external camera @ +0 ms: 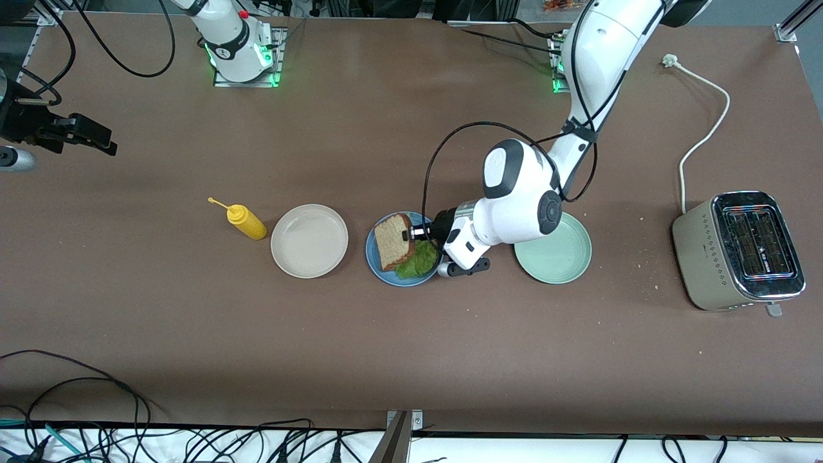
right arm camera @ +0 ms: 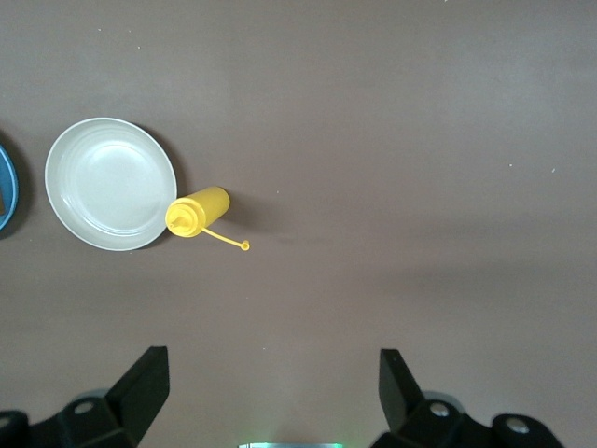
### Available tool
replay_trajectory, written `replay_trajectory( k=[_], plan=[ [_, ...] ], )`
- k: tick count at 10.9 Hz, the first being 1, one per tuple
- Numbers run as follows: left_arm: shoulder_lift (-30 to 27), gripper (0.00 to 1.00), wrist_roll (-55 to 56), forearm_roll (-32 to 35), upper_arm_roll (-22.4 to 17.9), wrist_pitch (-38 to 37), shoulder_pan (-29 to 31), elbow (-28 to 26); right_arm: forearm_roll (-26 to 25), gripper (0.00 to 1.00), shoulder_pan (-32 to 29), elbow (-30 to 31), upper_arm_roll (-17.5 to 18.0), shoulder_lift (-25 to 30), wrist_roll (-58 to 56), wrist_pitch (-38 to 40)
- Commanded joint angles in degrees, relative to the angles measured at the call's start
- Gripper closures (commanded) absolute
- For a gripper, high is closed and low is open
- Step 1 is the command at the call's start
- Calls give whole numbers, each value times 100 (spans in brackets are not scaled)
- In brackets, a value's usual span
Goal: Make sandwich in blue plate with both arms
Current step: 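Carry the toast over the blue plate and lower it onto the lettuce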
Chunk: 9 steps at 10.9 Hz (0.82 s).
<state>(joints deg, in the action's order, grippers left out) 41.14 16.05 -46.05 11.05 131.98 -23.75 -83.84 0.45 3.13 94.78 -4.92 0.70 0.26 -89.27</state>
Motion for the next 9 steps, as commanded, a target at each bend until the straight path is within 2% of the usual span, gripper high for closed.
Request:
replay_trajectory(
  k=[1,2,3,6,7,8,9],
  plan=[
    [281,100,-154,-176,-112,143,-200,236,-159,0,47,-214,61,-104,53,50],
    [316,100,-154,-167,-112,152,-200,236,-134,0,47,-240,79,-113,61,42],
    [325,94,-163,-150,-121,152,-182,210,-107,0,38,-241,79,-148,44,77],
    [307,43,-163,-132,-331,143,-129,175,-151,0,47,-250,79,-166,70,68],
    [307,16,-163,-132,-349,143,-129,140,-160,0,47,-250,87,-166,79,77],
    [299,0,-163,-123,-349,143,-103,105,-151,0,47,-250,79,-166,79,86],
    [290,0,-163,-123,-349,135,-94,44,-151,0,47,-241,79,-166,79,86]
  ],
)
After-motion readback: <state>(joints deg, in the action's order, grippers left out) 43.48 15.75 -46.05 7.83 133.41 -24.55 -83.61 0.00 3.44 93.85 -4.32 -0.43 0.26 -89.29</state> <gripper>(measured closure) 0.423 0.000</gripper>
